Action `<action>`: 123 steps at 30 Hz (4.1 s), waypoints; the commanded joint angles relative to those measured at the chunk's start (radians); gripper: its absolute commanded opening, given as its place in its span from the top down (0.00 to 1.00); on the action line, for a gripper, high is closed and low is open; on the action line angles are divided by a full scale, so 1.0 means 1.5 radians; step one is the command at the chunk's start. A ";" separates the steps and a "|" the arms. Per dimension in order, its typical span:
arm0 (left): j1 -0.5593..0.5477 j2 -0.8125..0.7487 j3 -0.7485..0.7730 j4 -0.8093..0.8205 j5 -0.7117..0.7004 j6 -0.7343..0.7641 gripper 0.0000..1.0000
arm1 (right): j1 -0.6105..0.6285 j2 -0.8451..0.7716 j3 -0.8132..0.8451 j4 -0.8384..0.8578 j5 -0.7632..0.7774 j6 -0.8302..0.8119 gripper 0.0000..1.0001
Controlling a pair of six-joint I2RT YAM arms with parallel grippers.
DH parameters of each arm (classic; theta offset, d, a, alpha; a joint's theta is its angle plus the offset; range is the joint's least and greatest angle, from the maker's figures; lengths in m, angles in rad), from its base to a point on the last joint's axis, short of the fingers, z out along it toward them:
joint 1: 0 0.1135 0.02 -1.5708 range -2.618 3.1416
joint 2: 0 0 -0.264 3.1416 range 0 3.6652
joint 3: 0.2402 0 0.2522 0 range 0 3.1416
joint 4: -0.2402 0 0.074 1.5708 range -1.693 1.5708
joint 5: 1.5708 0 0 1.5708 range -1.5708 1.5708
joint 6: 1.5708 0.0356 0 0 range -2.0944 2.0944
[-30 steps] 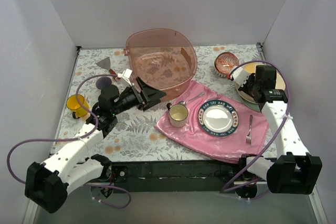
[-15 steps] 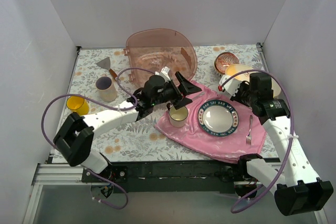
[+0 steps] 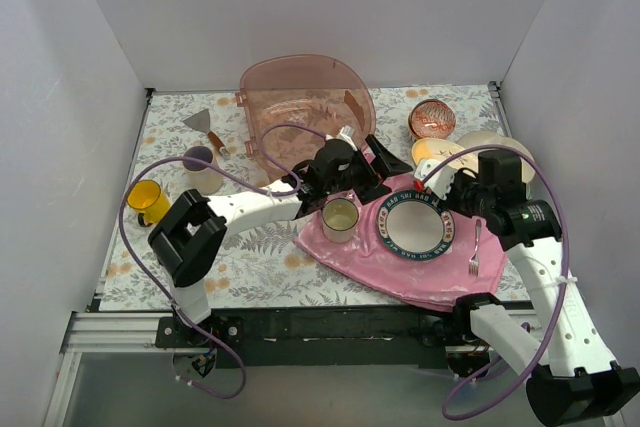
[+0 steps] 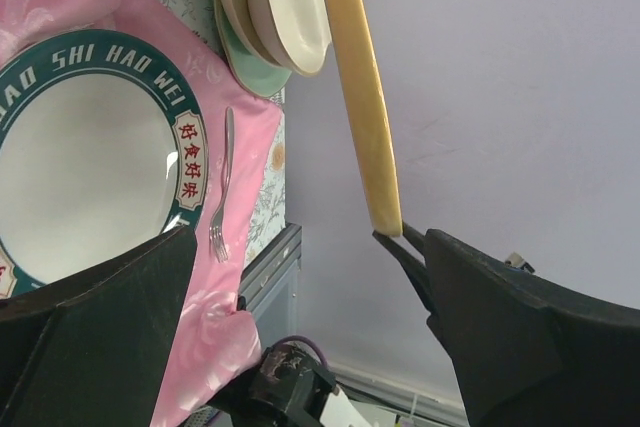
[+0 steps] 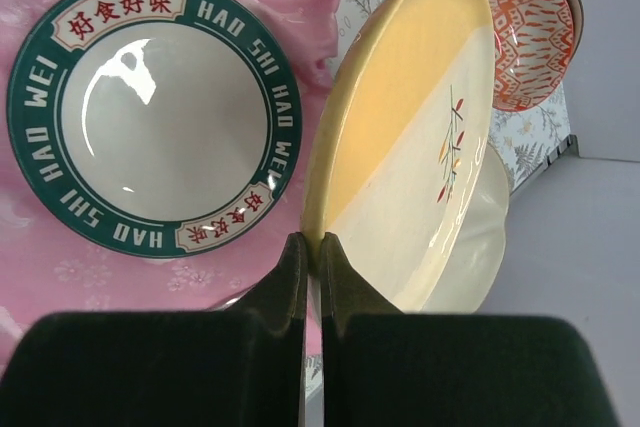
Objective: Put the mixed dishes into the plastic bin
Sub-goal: Pick up the plate at the center of the board, then place the plate in the plastic bin.
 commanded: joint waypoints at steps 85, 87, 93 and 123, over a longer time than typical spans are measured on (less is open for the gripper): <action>0.294 -0.193 -0.013 0.173 0.176 -0.027 1.00 | -0.358 0.074 0.088 0.257 -0.610 0.643 0.13; 0.314 -0.193 -0.004 0.159 0.183 -0.023 1.00 | -0.366 0.065 0.060 0.299 -0.647 0.638 0.13; 0.385 -0.170 0.046 0.116 0.199 0.013 1.00 | -0.373 0.057 -0.032 0.345 -0.643 0.596 0.13; 0.443 0.157 0.326 -0.056 0.182 0.127 1.00 | -0.405 0.011 -0.210 0.414 -0.677 0.490 0.12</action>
